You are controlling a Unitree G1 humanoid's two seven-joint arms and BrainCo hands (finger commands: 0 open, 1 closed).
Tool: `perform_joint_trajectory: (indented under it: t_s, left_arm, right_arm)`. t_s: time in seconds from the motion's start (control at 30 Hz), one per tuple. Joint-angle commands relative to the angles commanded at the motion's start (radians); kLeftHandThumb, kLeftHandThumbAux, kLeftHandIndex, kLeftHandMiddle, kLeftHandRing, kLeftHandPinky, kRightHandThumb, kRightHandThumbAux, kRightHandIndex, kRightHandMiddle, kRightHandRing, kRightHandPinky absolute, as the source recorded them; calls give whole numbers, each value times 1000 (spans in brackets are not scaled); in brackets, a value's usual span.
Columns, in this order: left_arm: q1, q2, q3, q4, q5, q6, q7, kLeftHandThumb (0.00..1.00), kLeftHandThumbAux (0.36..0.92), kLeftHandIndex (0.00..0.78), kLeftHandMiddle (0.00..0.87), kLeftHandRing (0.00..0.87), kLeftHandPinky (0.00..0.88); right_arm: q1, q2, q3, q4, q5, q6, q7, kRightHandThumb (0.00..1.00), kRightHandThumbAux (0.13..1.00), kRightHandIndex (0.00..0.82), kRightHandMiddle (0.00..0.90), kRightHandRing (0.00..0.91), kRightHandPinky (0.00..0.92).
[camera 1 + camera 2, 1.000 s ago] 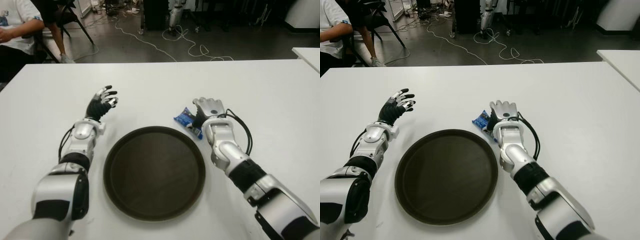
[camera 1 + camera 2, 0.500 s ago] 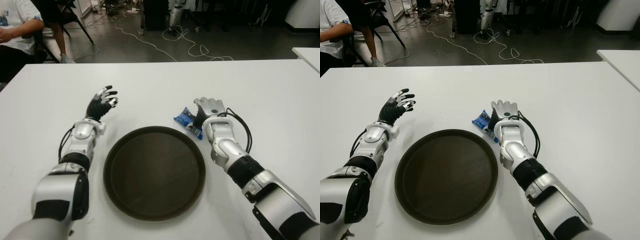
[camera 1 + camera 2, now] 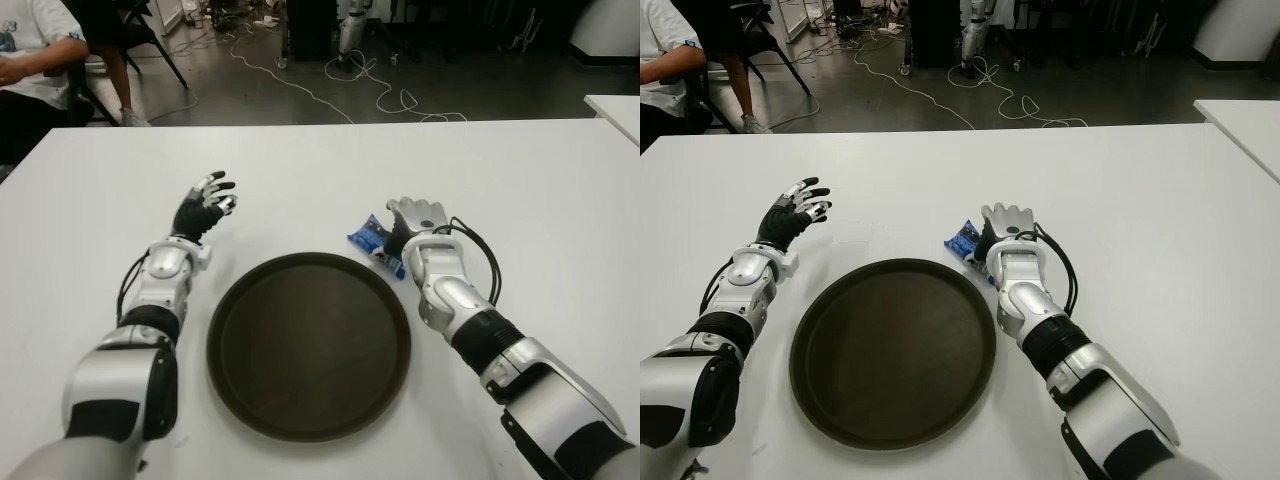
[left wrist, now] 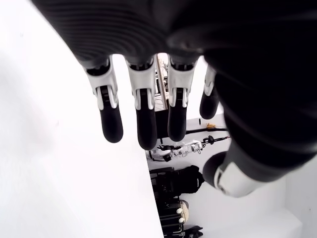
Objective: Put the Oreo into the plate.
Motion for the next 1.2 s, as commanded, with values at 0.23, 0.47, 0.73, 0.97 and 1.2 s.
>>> perform_joint_trajectory:
  t_s: [0.23,0.47,0.73,0.97,1.2]
  left_arm:
    - [2,-1,-4,-1,4,-6,6,108,690,124,215,219,231]
    - [3,-3,-4,-3,2,-13,8,109,703,123,221,224,237]
    - [-1,-5,1,-1,-4,2,9,110,717,117,213,218,239]
    - [-2,-4,-1,-1,-2,5,11,115,701,116,214,220,238]
    - [0,-4,-2,-2,-1,-4,8,115,703,123,218,224,240]
  right_arm:
    - [-11,-1,0,30,11,-14,-17,0,593,196,219,277,358]
    - [-16,-1,-2,45,22,-23,-20,0,610,205,227,285,364]
    - [-26,-4,0,85,37,-50,-47,0,630,216,233,292,385]
    - [-38,-1,-4,117,51,-67,-63,0,634,215,234,289,367]
    - [-48,-2,-11,124,88,-78,-29,0,628,225,244,288,342]
